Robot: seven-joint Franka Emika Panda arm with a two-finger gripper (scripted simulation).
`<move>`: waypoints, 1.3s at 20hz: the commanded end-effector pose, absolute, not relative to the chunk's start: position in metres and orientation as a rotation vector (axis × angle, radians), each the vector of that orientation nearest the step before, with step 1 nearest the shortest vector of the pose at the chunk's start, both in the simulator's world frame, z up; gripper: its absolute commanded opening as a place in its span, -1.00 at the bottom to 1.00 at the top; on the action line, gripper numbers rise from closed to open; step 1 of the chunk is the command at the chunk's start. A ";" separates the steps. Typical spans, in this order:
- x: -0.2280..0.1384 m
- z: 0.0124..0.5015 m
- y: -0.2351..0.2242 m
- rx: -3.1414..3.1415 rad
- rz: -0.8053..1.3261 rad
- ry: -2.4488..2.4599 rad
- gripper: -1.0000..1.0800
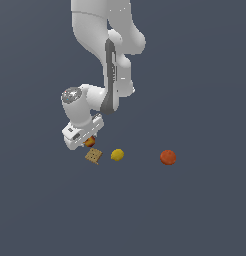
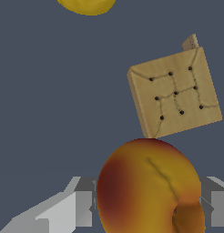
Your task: Pick up a designated object from a clutter of objects.
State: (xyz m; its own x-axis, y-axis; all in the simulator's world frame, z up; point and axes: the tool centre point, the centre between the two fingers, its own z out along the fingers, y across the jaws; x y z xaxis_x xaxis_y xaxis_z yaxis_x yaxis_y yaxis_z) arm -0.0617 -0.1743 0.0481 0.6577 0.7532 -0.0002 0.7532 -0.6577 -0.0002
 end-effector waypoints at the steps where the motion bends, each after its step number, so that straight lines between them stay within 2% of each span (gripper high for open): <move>1: -0.055 0.059 -0.171 -2.861 -0.002 -1.301 -1.00; 8: -0.030 0.103 -0.155 -2.862 0.000 -1.300 -1.00; 26: 0.063 0.261 -0.099 -2.862 0.002 -1.301 -1.00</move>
